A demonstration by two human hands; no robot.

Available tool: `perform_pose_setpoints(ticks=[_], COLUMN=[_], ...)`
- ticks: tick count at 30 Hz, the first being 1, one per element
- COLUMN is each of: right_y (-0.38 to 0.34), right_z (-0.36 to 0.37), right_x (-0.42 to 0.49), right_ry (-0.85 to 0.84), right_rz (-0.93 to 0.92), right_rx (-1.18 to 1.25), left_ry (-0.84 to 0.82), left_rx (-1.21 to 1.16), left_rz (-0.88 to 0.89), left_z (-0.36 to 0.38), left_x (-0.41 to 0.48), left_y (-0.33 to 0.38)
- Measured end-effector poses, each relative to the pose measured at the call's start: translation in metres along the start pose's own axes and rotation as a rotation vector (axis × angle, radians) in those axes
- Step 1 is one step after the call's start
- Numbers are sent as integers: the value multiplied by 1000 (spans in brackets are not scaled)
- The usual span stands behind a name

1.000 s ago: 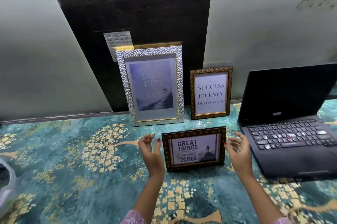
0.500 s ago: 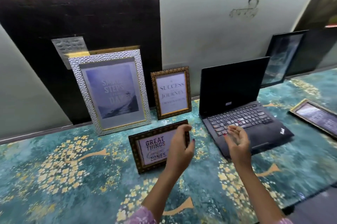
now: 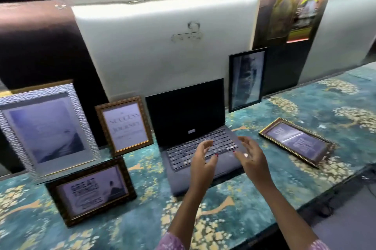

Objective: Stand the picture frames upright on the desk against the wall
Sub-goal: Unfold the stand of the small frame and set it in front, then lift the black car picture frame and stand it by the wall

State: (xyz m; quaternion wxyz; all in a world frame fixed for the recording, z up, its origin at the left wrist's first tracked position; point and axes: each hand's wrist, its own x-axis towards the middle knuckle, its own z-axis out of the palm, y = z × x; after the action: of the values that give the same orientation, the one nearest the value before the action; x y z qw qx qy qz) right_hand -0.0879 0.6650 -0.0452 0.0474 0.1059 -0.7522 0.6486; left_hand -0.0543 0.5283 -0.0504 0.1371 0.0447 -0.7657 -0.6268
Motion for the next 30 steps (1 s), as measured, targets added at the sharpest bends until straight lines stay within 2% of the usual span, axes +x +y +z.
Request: perform_pose_setpoints(ticks=[9,23,30], right_y=[-2,25,40], right_z=[-88,-134,-161], right_x=[63,219,273], right_ry=[-37,14,-14], right_rz=[-111,-67,-17], right_rx=[-31,-2,62], left_ry=[109,142,129], left_rx=[-118,-115,-9], left_rz=[52,84,85], left_z=[89,158,183], left_x=[45,197,258], left_y=[43,45,52])
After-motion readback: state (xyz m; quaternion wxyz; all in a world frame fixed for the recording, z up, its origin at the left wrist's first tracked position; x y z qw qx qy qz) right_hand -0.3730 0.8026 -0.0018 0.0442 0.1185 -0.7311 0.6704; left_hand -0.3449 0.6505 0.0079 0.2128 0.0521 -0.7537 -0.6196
